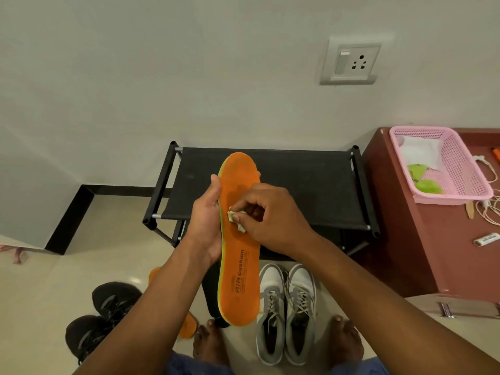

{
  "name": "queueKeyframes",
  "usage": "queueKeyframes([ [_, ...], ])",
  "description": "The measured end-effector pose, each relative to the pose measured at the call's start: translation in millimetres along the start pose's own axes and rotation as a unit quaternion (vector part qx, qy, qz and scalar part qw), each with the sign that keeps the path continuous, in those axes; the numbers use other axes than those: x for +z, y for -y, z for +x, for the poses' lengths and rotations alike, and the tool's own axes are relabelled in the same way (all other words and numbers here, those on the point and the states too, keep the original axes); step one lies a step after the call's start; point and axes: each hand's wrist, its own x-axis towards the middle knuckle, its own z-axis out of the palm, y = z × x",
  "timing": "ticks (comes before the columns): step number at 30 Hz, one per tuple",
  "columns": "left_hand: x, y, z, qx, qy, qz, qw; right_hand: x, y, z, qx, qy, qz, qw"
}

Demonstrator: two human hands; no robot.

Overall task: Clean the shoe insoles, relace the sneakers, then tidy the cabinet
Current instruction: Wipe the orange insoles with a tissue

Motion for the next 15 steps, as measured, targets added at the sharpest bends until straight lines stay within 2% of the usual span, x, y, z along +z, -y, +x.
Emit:
queueKeyframes([
  [2, 1, 1, 0, 0.000, 0.010, 0.006, 1.000, -1, -1, 0, -0.004, -0.025, -0.005, 1.000],
  [5, 9, 6, -4, 0.021, 0.046, 0.007, 0.999, -5, -1, 2, -0.006, -0.104, -0.024, 0.994],
  [11, 26, 15, -10, 0.005, 0.104, 0.021, 0.994, -20, -14, 10, 0.045, -0.256, -0.086, 0.962],
  [15, 32, 16, -12, -0.010, 0.116, 0.024, 0.993, -25, -19, 9, 0.057, -0.295, -0.090, 0.950],
])
